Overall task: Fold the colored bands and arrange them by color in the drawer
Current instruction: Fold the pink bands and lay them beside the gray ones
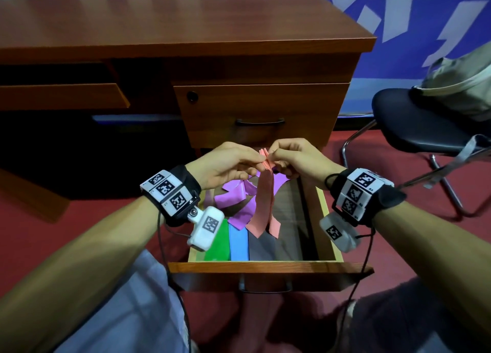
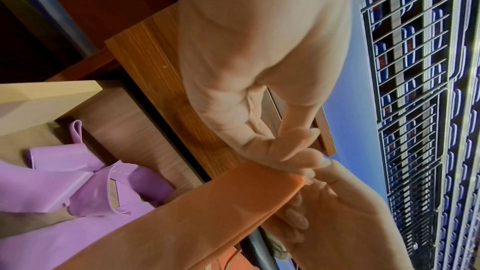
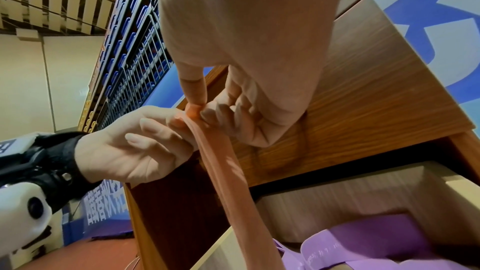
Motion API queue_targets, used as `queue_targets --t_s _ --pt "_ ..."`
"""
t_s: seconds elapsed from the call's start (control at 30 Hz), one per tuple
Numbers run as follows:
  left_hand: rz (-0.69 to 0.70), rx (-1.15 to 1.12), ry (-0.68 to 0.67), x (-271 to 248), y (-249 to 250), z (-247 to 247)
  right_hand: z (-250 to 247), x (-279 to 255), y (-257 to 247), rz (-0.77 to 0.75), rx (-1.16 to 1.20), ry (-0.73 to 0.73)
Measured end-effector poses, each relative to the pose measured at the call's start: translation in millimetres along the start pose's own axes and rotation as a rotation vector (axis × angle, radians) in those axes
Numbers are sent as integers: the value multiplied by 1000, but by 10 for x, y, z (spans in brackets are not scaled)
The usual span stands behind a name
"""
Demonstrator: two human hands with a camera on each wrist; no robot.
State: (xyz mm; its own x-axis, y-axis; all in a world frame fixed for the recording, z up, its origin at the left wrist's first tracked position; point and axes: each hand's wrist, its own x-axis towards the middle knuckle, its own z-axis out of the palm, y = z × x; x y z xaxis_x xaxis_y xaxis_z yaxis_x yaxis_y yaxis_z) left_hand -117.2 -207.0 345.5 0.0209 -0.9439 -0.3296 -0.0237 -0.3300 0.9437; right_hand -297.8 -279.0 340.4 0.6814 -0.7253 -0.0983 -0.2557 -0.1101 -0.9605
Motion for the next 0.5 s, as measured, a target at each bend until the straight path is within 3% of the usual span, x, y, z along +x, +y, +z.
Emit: queue_targets --t_s 0.5 --pt "-37 -45 5 -35 -35 -7 -26 -39 34 -42 -16 -116"
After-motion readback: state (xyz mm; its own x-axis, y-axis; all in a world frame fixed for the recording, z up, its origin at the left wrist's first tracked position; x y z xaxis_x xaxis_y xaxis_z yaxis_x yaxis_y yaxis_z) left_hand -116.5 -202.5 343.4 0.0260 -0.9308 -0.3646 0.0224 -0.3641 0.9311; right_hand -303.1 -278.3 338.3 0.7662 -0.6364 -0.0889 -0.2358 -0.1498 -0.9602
